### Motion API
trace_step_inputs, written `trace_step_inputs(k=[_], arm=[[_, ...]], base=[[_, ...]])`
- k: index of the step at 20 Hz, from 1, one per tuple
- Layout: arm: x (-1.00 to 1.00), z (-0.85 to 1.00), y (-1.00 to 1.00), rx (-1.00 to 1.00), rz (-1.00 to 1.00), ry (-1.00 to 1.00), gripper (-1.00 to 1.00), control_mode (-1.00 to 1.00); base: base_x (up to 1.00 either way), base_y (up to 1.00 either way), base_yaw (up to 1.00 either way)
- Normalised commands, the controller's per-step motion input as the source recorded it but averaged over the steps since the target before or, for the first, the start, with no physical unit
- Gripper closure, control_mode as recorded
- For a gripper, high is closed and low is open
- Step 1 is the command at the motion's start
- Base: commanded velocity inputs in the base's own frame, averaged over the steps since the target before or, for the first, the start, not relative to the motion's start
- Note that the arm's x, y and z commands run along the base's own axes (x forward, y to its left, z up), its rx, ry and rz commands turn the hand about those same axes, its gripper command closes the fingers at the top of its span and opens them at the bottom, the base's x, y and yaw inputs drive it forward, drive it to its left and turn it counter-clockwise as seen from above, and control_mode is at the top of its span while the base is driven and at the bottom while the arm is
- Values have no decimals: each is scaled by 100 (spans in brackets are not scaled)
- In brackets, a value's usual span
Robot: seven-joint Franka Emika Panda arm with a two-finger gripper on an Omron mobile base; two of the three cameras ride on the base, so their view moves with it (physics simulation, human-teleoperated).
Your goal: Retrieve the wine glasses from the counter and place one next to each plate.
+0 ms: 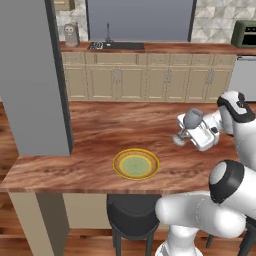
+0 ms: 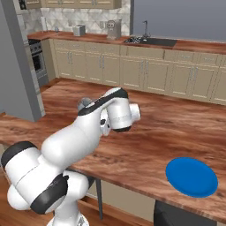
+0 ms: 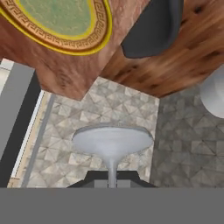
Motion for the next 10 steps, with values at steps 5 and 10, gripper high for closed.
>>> trace_step_inputs(k=[5,10], arm=[[0,-24,0,-26,-2,-10,100,-100],[6,-27,-6,-8,-1,1,100,-100]], base=[[0,0,0],[0,0,0]])
